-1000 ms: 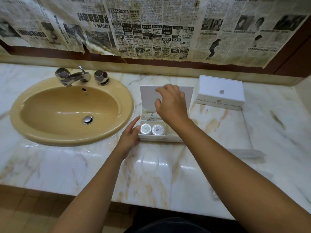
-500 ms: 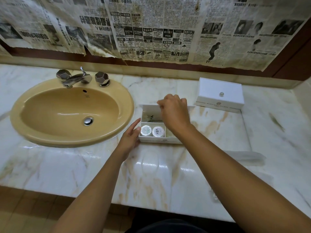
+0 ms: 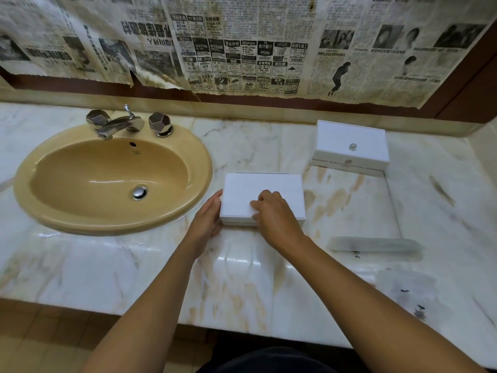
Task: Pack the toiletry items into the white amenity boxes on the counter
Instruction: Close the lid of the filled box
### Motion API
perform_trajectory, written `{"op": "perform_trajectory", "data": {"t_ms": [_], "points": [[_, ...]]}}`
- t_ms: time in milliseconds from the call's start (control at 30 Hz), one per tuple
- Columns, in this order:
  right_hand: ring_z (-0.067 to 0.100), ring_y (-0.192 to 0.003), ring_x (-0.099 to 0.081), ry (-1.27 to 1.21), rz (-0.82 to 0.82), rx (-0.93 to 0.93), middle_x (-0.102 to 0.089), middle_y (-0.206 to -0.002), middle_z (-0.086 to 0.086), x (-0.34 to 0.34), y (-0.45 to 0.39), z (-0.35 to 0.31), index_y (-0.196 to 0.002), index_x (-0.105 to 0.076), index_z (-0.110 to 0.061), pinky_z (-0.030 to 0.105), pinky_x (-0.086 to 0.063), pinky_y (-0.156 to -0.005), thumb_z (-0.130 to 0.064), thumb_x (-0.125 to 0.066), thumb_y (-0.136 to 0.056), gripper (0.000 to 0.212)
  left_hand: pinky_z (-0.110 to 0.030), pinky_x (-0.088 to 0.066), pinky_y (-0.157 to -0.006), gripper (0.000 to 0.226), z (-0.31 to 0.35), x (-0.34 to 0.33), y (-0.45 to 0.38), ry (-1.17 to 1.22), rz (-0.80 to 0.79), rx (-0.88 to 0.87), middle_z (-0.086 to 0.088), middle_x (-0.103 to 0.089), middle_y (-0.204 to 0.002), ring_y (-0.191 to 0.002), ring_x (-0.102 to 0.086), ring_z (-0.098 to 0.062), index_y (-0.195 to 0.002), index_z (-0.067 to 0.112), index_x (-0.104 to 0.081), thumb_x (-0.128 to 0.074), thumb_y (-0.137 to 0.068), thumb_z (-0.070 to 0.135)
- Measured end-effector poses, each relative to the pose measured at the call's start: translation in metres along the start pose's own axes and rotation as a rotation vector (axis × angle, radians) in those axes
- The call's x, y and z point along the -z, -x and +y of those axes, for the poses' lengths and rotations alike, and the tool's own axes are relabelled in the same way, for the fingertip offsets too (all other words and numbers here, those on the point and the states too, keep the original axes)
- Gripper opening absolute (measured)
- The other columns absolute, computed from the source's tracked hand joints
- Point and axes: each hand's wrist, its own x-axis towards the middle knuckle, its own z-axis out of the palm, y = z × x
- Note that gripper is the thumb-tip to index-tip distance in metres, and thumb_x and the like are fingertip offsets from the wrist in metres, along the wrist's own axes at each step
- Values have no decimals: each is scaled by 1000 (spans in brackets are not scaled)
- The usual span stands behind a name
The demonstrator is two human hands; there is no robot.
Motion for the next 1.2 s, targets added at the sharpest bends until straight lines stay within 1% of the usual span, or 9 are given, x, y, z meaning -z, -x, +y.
{"op": "perform_trajectory", "data": {"t_ms": [100, 167, 233, 333, 433, 600, 833, 933, 1200], "points": [[28, -115, -44, -46, 79, -39, -53, -126, 9, 4, -1, 2, -127, -59, -12, 37, -36, -95, -24, -52, -96, 33, -19, -46, -83, 34, 1, -3, 1, -6, 23, -14, 20, -61, -124, -108, -58, 4, -135, 43, -50, -43, -102, 43], [29, -127, -38, -89, 217, -153, -46, -137, 10, 7, -1, 7, -137, -50, -17, 40, -30, -102, -31, -54, -95, 45, -22, -46, -84, 33, 1, -4, 1, -20, 54, -20, 16, -62, -123, -107, -59, -2, -133, 44, -52, -49, -100, 42], [29, -136, -29, -120, 269, -312, -35, -146, 11, 8, -2, 15, -145, -36, -21, 42, -25, -108, -37, -53, -94, 56, -25, -45, -84, 26, 0, -4, 0, -44, 82, -23, 13, -64, -122, -103, -59, -7, -123, 49, -56, -54, -98, 41], [29, -138, -26, -242, 189, -515, -25, -152, 10, 6, -1, 27, -150, -18, -22, 44, -26, -110, -43, -51, -93, 69, -27, -45, -83, 21, -1, -6, -1, -61, 115, -43, 19, -66, -113, -98, -60, -6, -112, 51, -59, -57, -97, 37], [28, -132, -37, -412, 127, -590, -27, -150, 6, 2, -1, 30, -152, -9, -23, 42, -39, -103, -39, -52, -94, 74, -27, -47, -93, 29, -2, -10, -1, -75, 123, -91, 21, -66, -119, -108, -60, -2, -125, 40, -62, -56, -98, 32], [26, -134, -36, -524, 179, -656, -23, -154, 4, 1, -9, 28, -152, -11, -22, 43, -39, -105, -29, -54, -94, 73, -23, -48, -85, 30, 4, -20, -2, -71, 149, -121, 26, -68, -107, -98, -62, 5, -110, 45, -64, -51, -100, 21], [28, -135, -34, -525, 223, -665, -23, -154, 6, 12, -45, 38, -151, -17, -21, 45, -37, -108, -27, -55, -94, 68, -19, -44, -69, 29, 35, -25, -34, -133, 171, -207, 21, -66, -94, -80, -58, 5, -111, 33, -65, -47, -100, 12], [28, -134, -35, -530, 242, -665, -25, -152, 7, 19, -69, 44, -150, -20, -21, 46, -40, -105, -27, -54, -94, 66, -17, -42, -66, 30, 57, -26, -59, -148, 186, -245, 17, -64, -94, -79, -55, 2, -116, 28, -65, -47, -100, 10], [29, -131, -37, -500, 212, -679, -28, -150, 10, 25, -137, 59, -148, -26, -19, 43, -42, -104, -25, -55, -95, 61, -19, -39, -62, 28, 86, -29, -120, -172, 220, -217, 17, -61, -87, -73, -51, -1, -109, 27, -64, -44, -100, 9]]}}
